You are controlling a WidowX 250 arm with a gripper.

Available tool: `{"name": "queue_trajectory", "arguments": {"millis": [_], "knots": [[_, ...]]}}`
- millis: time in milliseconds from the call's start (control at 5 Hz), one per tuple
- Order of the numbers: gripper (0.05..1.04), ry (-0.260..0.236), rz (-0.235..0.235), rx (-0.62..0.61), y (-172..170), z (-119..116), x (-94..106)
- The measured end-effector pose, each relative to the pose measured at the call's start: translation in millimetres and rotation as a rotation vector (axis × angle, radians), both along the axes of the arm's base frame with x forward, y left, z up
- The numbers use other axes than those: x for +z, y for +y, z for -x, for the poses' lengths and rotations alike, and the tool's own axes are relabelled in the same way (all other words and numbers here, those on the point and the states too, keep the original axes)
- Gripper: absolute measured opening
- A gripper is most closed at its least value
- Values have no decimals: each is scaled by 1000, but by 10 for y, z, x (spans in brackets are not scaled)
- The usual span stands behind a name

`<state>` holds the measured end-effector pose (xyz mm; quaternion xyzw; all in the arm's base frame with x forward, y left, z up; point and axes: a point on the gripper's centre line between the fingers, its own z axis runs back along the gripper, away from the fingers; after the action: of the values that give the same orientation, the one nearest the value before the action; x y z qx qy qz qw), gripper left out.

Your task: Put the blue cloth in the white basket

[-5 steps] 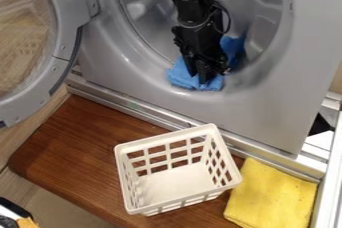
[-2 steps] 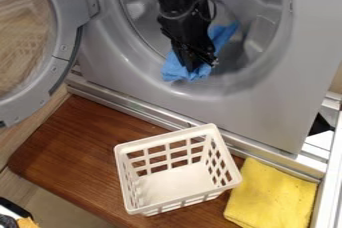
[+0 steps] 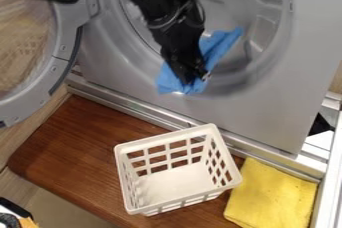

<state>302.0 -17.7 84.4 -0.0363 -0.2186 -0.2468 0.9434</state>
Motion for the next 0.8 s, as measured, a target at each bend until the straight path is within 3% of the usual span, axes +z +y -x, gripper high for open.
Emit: {"name": "queue_trajectory", "arguments": {"millis": [400,600,800], "knots": [[64,61,-31,-111,-371,507,-344],[64,97,-28,-102,-391,663,-597],[64,156,-67,-85,-315,772,-846]]}}
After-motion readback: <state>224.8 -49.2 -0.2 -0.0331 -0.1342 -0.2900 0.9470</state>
